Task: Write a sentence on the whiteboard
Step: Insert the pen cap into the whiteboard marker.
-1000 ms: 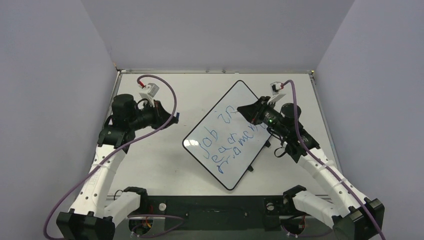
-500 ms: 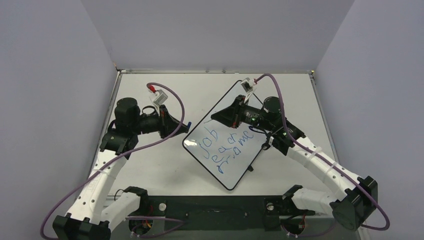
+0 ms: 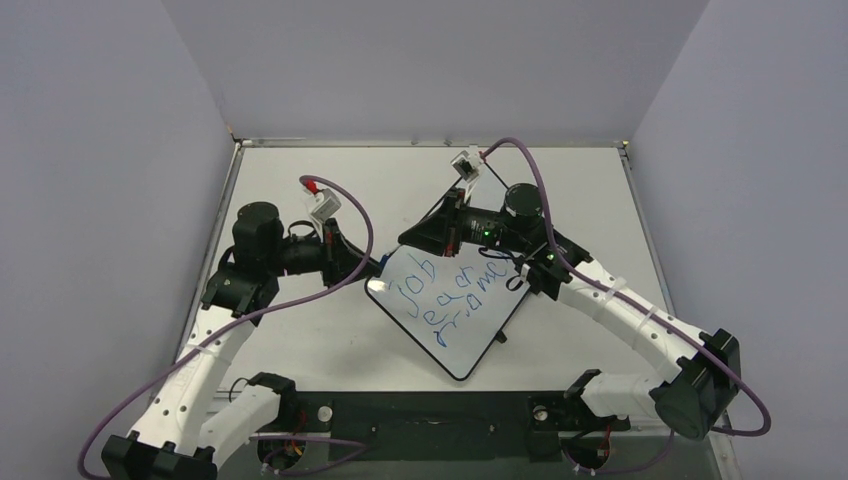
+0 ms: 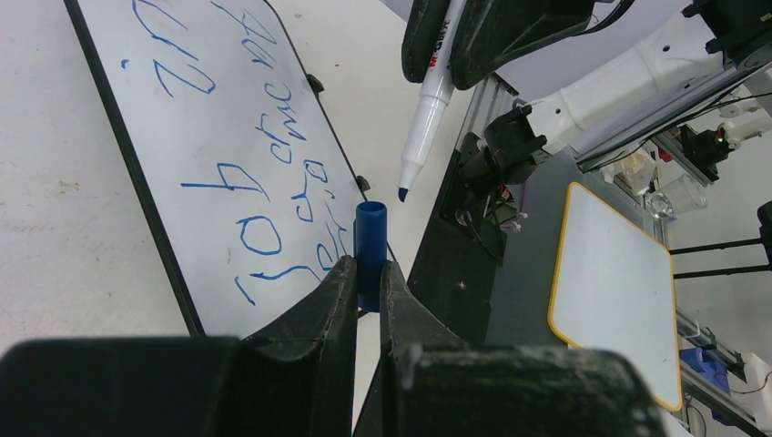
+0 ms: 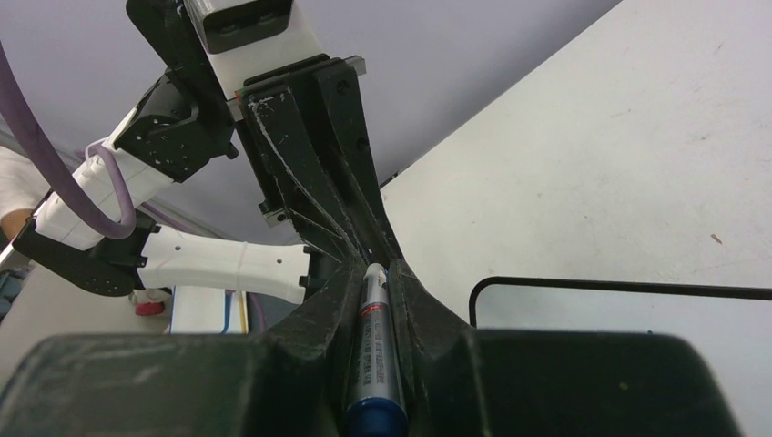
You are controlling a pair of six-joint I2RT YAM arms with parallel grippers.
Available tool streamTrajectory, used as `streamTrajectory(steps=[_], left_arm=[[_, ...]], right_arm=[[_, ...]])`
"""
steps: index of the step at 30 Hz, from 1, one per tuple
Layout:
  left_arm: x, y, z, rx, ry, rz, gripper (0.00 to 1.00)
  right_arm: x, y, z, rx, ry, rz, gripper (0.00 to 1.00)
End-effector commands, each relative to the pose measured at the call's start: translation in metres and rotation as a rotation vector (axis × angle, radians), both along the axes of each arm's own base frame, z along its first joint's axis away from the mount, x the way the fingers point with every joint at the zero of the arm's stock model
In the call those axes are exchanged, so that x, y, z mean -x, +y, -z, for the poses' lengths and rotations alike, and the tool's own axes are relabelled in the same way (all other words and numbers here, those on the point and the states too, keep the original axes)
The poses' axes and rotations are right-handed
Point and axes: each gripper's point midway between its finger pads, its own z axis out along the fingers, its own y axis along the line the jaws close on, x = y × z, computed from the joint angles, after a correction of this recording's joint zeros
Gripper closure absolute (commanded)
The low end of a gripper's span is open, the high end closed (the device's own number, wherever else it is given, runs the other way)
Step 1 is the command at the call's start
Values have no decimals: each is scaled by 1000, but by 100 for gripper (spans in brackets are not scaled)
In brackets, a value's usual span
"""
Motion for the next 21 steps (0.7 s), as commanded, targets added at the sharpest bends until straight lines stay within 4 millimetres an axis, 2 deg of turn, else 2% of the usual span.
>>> streamTrajectory(steps=[1,11,21], left_arm=[[6,-2,-12,21,-79,37,100],[9,-2,-13,24,-87,44,100],[10,-3,-12,24,-85,45,100]], right_arm=[[9,6,-31,-59,-68,-47,100],[5,5,-20,-10,-69,-20,100],[0,4,-17,2,-64,11,100]])
